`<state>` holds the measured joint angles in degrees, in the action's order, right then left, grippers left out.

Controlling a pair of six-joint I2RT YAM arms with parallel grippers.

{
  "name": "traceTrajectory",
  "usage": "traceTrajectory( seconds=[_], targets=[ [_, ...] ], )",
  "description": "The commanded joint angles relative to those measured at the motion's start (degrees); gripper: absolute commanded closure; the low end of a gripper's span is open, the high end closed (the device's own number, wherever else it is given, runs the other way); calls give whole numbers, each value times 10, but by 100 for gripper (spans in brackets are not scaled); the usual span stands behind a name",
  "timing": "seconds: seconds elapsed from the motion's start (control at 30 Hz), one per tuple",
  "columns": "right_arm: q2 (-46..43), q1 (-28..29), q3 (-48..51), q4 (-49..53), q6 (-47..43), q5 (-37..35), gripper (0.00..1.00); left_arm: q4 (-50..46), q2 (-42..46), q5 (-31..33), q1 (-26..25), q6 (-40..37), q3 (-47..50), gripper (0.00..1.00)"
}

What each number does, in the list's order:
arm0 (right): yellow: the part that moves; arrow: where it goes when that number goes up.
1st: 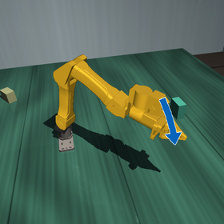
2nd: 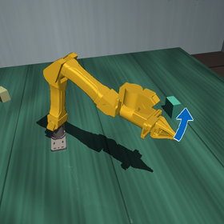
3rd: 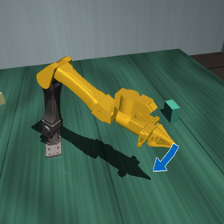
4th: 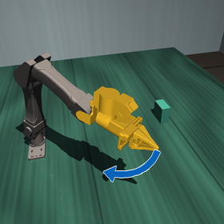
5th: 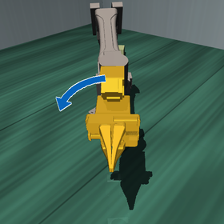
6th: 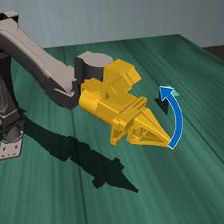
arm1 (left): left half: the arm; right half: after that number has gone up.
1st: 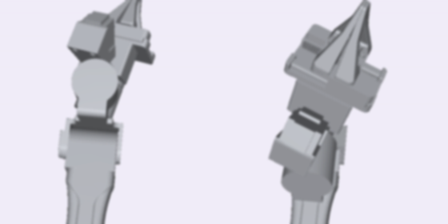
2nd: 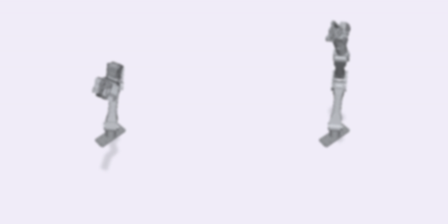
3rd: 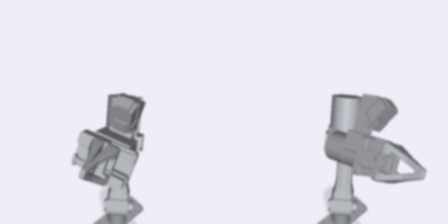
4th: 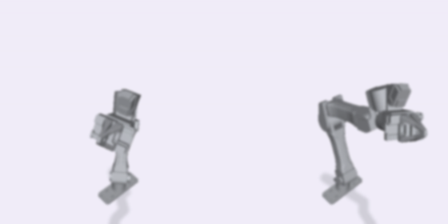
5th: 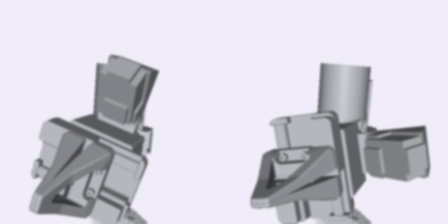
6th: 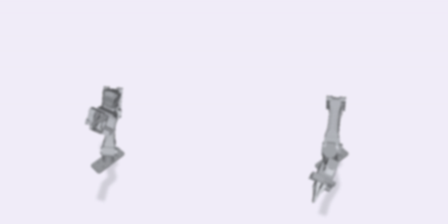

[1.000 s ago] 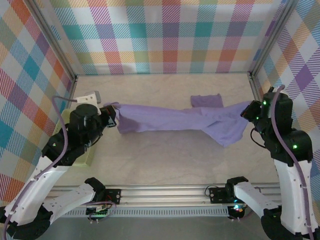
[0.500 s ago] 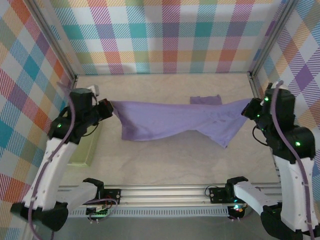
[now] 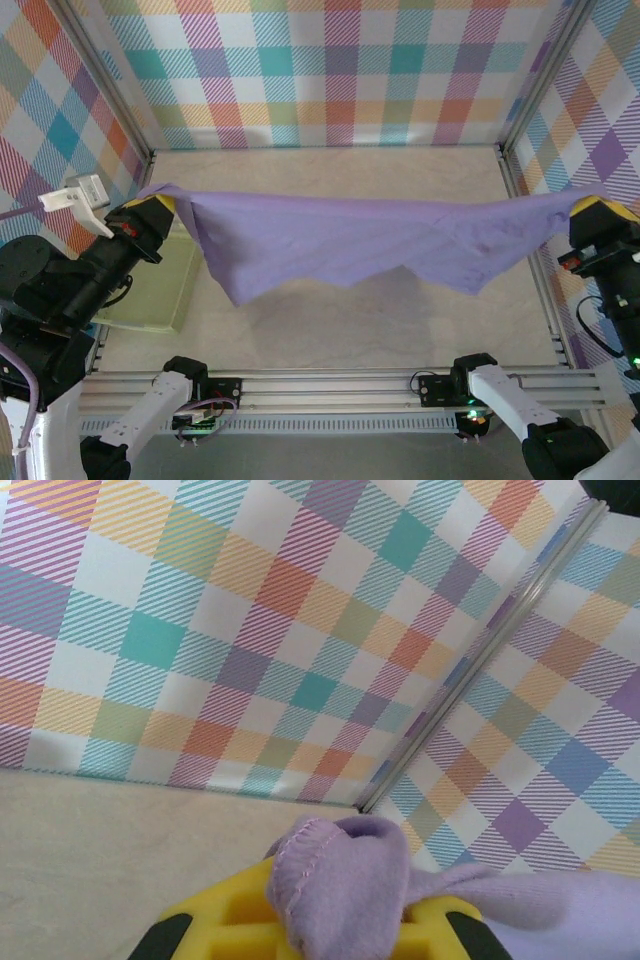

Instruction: Fold the inside-out t-shirt

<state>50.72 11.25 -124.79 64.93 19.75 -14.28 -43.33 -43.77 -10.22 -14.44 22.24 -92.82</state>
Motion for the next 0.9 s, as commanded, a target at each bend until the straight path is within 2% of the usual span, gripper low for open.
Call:
traceTrajectory(
  seconds=[0.0,0.23,0.5,0.53,0.6,0.67,0.7,0.77,0.83,0.87],
  targets=[
    [46,-3,6,-38,-34,-30,100,3,-46,41,5,8,-5,100],
    [159,-3,83,-130,-71,-91,100,-13,-195,153,5,14,-7,100],
    [311,-3,236,-262,-56,-13,100,6,-452,168,5,30,-2,100],
    [341,-5,248,-273,-54,-13,100,5,-491,176,6,34,-11,98],
    [411,-11,243,-286,-51,-5,100,-2,-568,193,6,35,-48,87],
    [495,-21,206,-288,-50,5,100,-29,-656,224,8,32,-121,82],
    [545,-28,166,-278,-49,7,94,-52,-709,233,9,29,-179,79],
    [646,-38,57,-223,-45,8,72,-121,-809,246,14,24,-316,67],
    [737,-45,-76,-129,-38,-3,56,-223,-900,269,16,24,-483,53],
    [761,-45,-114,-97,-38,-8,49,-257,-923,273,15,24,-534,48]
  ],
)
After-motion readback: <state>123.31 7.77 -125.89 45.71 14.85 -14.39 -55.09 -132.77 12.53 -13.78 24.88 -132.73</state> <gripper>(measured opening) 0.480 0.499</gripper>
